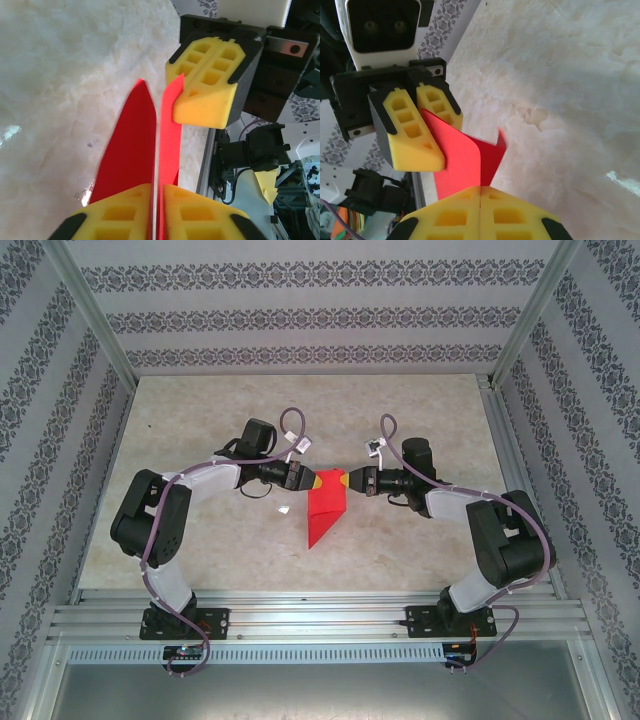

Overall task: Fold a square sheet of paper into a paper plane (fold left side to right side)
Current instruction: Fold the wing for the fifth time at the center of the table.

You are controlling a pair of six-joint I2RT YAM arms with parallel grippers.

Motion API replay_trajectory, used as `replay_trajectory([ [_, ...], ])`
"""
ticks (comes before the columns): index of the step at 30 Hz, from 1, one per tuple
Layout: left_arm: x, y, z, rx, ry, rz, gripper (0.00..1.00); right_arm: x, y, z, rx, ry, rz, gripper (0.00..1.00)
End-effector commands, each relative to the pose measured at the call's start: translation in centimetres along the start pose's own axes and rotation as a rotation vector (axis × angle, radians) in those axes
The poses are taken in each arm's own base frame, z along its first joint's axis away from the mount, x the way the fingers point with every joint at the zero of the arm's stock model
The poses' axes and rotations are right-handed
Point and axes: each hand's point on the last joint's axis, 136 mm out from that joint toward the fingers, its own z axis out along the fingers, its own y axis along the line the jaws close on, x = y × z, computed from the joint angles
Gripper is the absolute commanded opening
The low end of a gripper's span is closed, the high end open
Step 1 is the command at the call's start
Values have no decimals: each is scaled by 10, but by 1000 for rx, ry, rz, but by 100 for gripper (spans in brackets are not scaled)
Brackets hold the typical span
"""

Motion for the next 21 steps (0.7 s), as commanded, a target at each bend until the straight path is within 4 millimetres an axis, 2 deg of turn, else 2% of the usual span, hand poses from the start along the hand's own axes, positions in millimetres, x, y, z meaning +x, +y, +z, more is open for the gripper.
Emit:
replay_trajectory([
  [1, -10, 1, -8, -84, -18, 47, 34, -3, 1, 0, 19, 1, -13, 0],
  [4, -13, 12, -23, -215, -52, 47, 51, 7, -11, 0, 92, 39, 64, 0],
  [7, -15, 16, -44, -358, -106, 64, 54, 19, -29, 0, 178, 77, 142, 0],
  [10, -14, 6, -65, -449, -172, 97, 55, 29, -44, -2, 256, 103, 222, 0],
  [12, -6, -4, -70, -512, -175, 144, 55, 30, -51, -6, 306, 103, 267, 0],
  [15, 16, -19, -59, -588, -117, 220, 55, 27, -55, -9, 339, 97, 335, 0],
  [21, 64, -32, -20, -717, -5, 314, 55, 28, -59, -9, 373, 110, 440, 0],
])
